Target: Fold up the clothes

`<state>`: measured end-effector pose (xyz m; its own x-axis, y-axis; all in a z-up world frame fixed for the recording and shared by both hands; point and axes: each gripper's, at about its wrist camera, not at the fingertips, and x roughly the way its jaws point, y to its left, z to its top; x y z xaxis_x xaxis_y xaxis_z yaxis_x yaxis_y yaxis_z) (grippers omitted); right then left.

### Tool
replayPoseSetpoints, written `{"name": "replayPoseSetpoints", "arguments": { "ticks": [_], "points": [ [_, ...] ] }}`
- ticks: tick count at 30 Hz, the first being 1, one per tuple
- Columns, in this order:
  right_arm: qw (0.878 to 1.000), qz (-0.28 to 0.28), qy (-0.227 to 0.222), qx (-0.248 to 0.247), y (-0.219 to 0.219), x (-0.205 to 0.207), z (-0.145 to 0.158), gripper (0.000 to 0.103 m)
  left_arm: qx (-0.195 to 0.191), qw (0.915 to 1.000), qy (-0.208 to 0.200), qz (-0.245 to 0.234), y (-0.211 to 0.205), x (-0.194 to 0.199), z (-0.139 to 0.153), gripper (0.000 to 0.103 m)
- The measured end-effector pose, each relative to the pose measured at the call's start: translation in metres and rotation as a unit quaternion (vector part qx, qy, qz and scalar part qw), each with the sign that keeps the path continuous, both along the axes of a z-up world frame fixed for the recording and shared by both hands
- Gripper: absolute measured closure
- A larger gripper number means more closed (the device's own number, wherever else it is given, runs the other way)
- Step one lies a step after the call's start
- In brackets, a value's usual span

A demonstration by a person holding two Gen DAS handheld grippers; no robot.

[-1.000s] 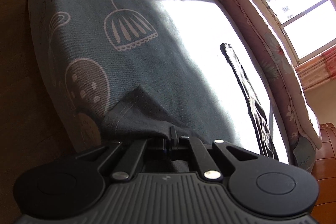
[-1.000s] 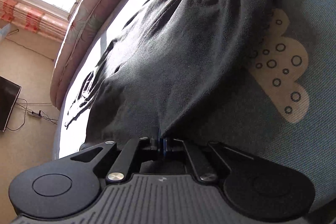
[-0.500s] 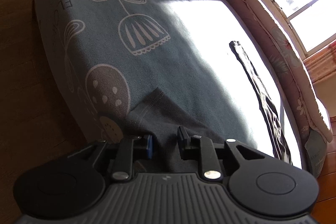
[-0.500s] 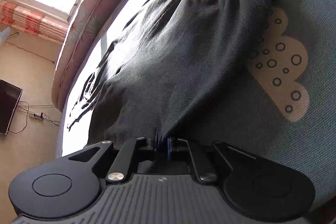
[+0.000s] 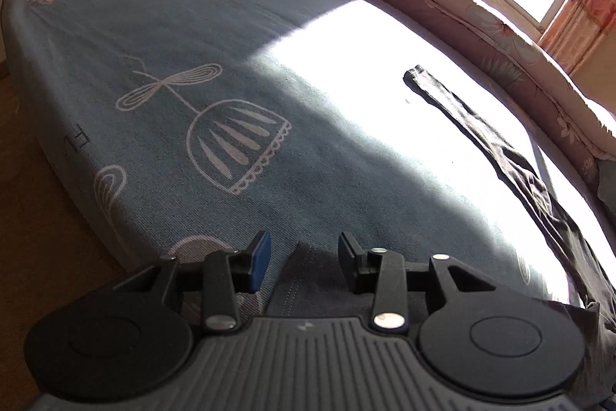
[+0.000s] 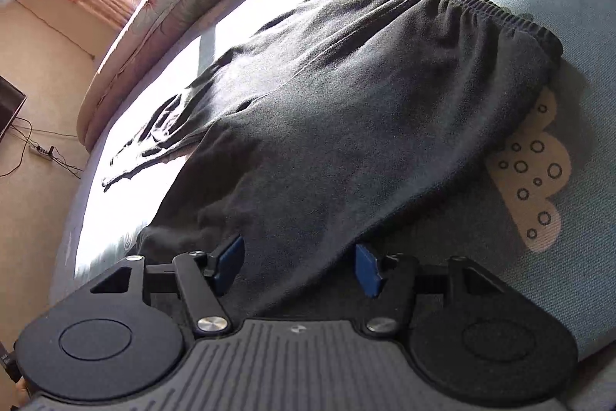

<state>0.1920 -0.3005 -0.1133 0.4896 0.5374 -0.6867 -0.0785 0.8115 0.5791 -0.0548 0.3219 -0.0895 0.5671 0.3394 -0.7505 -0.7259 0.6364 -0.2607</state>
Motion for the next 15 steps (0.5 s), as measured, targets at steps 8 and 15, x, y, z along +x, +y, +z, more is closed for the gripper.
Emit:
{"name": "replayPoseSetpoints", "arguments": {
  "ticks": [8, 15],
  "points": [
    [0.999, -0.005, -0.041, -0.018, -0.007, -0.015, 0.034, 0.034, 0.093, 0.9907, 0.062, -0.079, -0.038, 0.019, -0.016, 0.064],
    [0.998, 0.003, -0.052, -0.044, 0.004, -0.014, 0.039, 0.034, 0.119, 0.9889, 0.056, -0.069, -0.035, 0.026, -0.004, 0.092]
  ]
}}
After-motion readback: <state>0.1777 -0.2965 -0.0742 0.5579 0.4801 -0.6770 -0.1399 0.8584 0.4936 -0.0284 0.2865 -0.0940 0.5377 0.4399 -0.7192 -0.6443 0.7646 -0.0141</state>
